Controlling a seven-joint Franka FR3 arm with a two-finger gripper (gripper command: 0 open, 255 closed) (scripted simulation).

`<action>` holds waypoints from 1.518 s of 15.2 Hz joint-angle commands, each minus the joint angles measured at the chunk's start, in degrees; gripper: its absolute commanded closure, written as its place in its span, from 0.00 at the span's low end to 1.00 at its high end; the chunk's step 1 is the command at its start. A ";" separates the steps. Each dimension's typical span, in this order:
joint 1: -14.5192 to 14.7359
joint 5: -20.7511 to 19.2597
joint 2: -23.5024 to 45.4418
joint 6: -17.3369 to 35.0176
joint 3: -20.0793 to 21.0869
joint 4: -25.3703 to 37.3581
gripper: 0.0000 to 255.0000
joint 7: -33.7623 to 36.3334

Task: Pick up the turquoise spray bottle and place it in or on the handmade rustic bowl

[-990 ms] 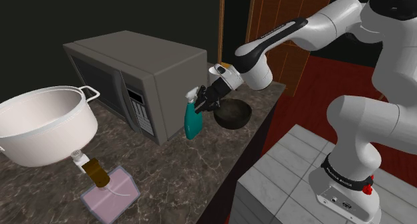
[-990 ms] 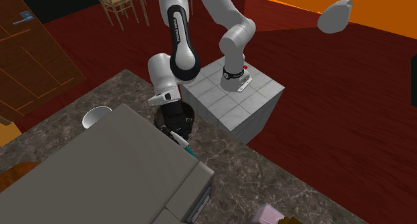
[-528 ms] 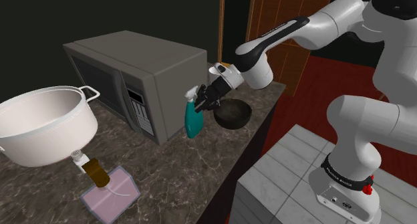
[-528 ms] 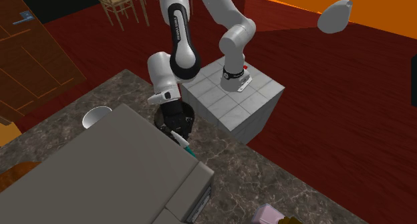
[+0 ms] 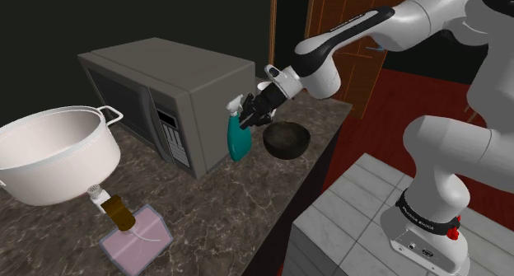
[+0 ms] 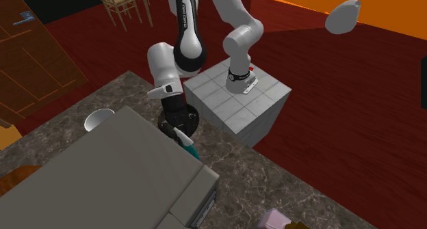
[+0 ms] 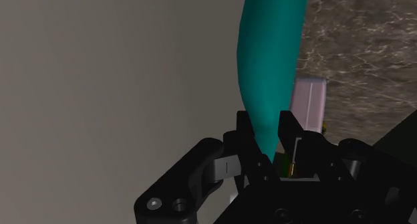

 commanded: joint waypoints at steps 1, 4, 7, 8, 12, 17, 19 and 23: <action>-1.67 0.08 0.91 -1.36 2.10 0.34 1.00 1.25; -4.16 0.03 1.95 -3.23 5.02 0.79 1.00 2.94; -6.64 -0.15 2.83 -5.11 7.89 1.35 1.00 4.67; -7.46 -0.23 3.09 -5.73 8.84 1.56 1.00 5.25; -10.64 -0.71 3.94 -8.22 12.51 2.51 1.00 7.63; -14.31 -1.53 4.67 -11.30 16.78 3.94 1.00 10.65; -15.66 -1.92 4.87 -12.52 18.37 4.60 1.00 11.86; -17.73 -2.62 5.11 -14.55 20.86 5.80 1.00 13.88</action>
